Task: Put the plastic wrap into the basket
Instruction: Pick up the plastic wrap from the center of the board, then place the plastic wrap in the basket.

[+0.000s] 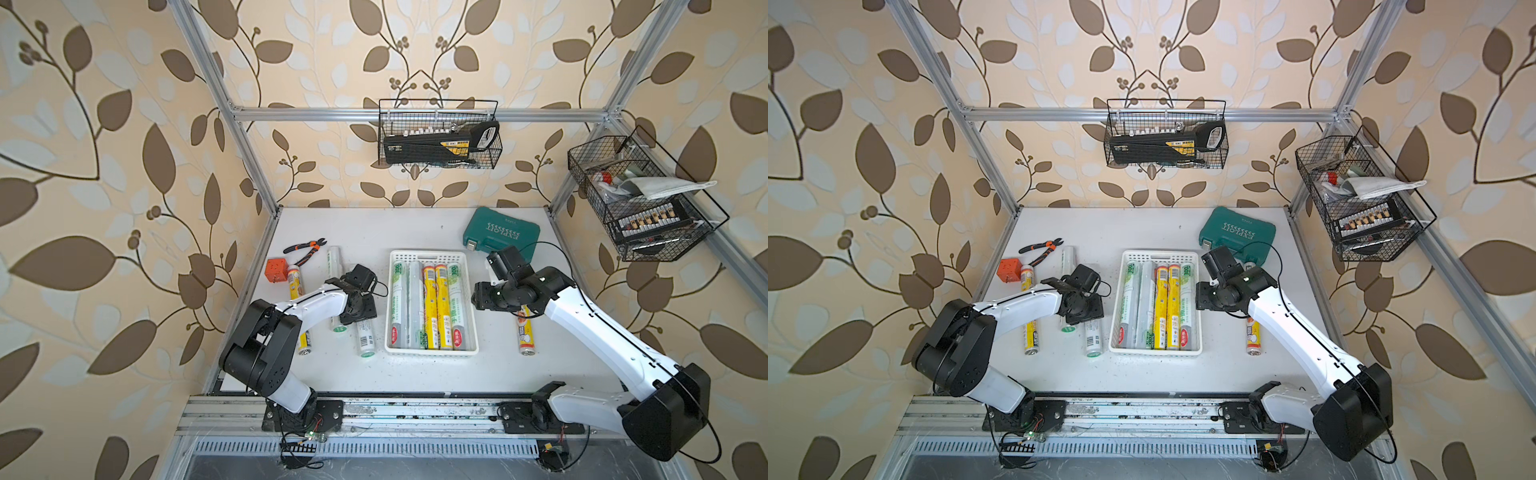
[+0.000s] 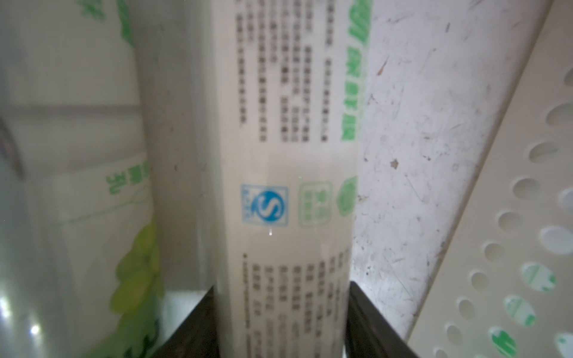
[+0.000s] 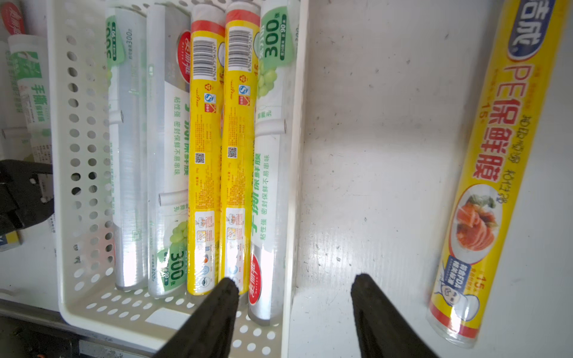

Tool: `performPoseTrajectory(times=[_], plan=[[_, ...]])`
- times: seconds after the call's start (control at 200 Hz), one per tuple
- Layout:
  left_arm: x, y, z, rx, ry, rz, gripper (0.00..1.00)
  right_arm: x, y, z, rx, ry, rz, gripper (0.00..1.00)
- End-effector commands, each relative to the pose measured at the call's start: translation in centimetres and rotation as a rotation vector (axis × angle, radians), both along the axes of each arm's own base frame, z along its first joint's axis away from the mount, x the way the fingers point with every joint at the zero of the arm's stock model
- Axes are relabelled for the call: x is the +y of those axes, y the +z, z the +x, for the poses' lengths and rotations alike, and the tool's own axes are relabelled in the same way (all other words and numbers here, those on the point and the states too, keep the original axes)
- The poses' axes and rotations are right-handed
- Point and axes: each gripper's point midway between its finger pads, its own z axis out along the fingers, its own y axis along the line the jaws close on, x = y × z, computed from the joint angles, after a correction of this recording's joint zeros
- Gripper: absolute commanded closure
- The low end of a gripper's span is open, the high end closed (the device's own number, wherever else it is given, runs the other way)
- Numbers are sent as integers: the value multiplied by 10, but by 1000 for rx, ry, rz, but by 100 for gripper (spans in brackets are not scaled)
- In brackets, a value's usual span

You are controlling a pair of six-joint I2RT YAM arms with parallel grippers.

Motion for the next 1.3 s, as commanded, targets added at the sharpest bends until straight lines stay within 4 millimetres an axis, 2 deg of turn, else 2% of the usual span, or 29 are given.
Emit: performPoseTrajectory(times=[0.0, 0.08, 0.205, 0.225, 0.285, 0.51, 0.735, 0.85, 1.04, 1.05, 1.075, 1.295], plan=[[-2, 18, 9, -39, -7, -10, 47, -9, -3, -7, 23, 10, -3, 38], [0, 31, 11, -69, -9, -3, 49, -14, -4, -7, 26, -2, 4, 38], [4, 51, 13, -100, -16, 13, 59, -20, -8, -8, 36, -16, 7, 38], [3, 64, 14, -128, -18, -1, 61, -21, -8, -8, 38, -17, 8, 38], [5, 77, 14, -136, -24, 7, 65, -22, -10, -8, 41, -20, 11, 38], [4, 127, 16, -181, -31, -9, 64, -26, -15, -8, 50, -29, 7, 38], [-12, 162, 21, -217, -49, -73, 63, -30, -15, -8, 49, -36, -3, 38], [-29, 170, 25, -230, -65, -109, 62, -32, -17, -8, 52, -39, -6, 38], [-70, 170, 27, -234, -124, -175, 61, -32, -21, -8, 62, -43, -1, 38], [-73, 163, 29, -216, -126, -164, 61, -32, -21, -9, 62, -44, -1, 38], [-78, 159, 29, -207, -132, -162, 61, -32, -23, -9, 67, -42, -2, 38], [-118, 143, 31, -185, -171, -174, 62, -32, -25, -8, 73, -44, 6, 38]])
